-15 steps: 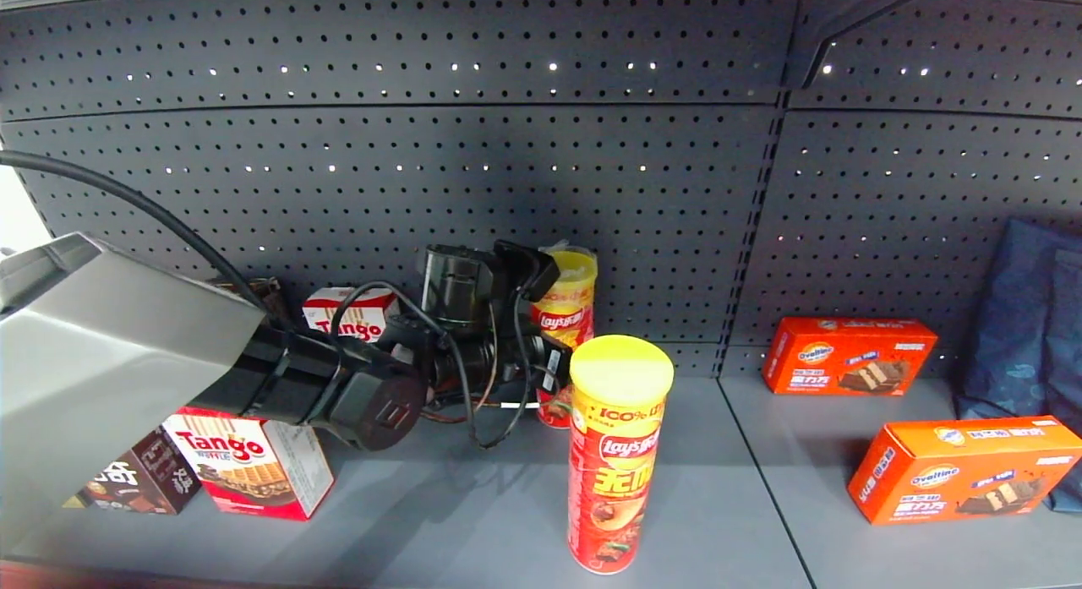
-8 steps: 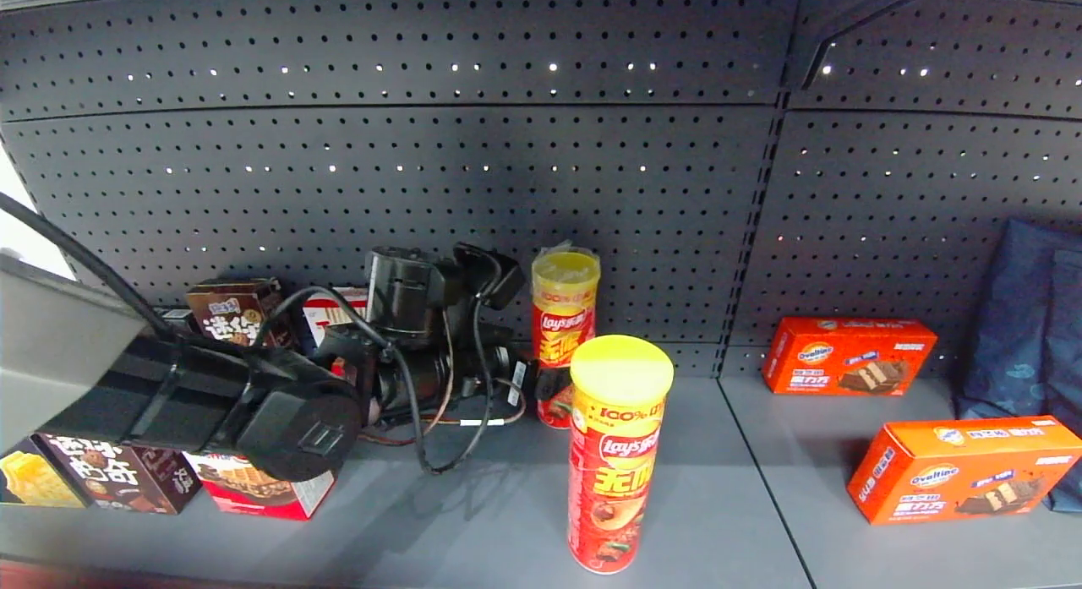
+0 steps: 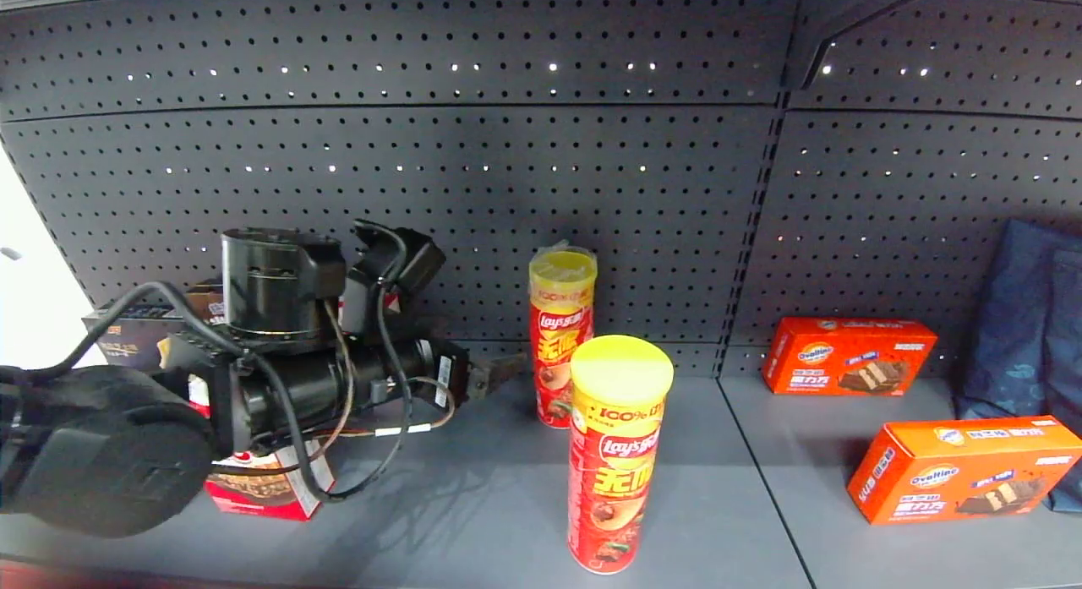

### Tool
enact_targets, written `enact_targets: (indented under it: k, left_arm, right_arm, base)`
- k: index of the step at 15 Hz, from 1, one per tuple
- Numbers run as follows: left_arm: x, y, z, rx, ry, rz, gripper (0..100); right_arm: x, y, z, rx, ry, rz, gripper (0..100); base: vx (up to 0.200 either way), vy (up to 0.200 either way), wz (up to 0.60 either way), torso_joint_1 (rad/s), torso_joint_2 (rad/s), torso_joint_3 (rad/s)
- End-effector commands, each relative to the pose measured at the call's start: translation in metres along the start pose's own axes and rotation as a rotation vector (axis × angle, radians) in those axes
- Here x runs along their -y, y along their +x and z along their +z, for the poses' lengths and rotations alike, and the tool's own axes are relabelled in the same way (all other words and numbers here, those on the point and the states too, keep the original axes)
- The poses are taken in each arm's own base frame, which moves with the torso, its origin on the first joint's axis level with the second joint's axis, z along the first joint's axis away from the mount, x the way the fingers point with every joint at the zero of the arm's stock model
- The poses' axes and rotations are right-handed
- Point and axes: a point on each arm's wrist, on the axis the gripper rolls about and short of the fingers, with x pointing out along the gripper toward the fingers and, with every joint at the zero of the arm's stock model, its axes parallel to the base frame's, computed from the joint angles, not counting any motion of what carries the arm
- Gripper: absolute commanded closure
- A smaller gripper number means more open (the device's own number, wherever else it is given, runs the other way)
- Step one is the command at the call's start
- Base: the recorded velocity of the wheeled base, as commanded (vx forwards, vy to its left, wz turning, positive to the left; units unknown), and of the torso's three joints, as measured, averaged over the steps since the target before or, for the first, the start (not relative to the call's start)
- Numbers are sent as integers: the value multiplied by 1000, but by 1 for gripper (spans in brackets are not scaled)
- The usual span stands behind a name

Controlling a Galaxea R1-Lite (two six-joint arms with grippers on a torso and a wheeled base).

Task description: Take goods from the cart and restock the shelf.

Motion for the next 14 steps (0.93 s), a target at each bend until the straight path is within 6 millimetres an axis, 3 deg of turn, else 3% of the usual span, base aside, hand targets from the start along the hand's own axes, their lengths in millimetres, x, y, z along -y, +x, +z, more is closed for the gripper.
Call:
enact_targets:
  k: [1, 6, 11, 13, 14]
  left_arm:
    - [-6, -71, 17, 142, 2, 67, 0]
    - [3, -146, -8, 216, -53, 146, 0]
    - [22, -178, -26, 258, 7, 119, 0]
    - [23, -180, -32, 196, 31, 169, 0]
    - [23, -179, -29, 200, 40, 190, 0]
  right_arm:
    - [0, 0, 0, -1, 0, 0, 0]
    - [0, 0, 0, -1, 0, 0, 0]
    - [0, 1, 0, -10, -8, 29, 0]
    - [-1, 6, 4, -67, -17, 17, 0]
    - [-2, 2, 54, 32, -18, -11, 0]
  base:
    - [0, 0, 0, 0, 0, 0]
    - [0, 0, 0, 0, 0, 0]
    - [0, 0, 0, 0, 0, 0]
    - [0, 0, 0, 0, 0, 0]
    - [0, 0, 0, 0, 0, 0]
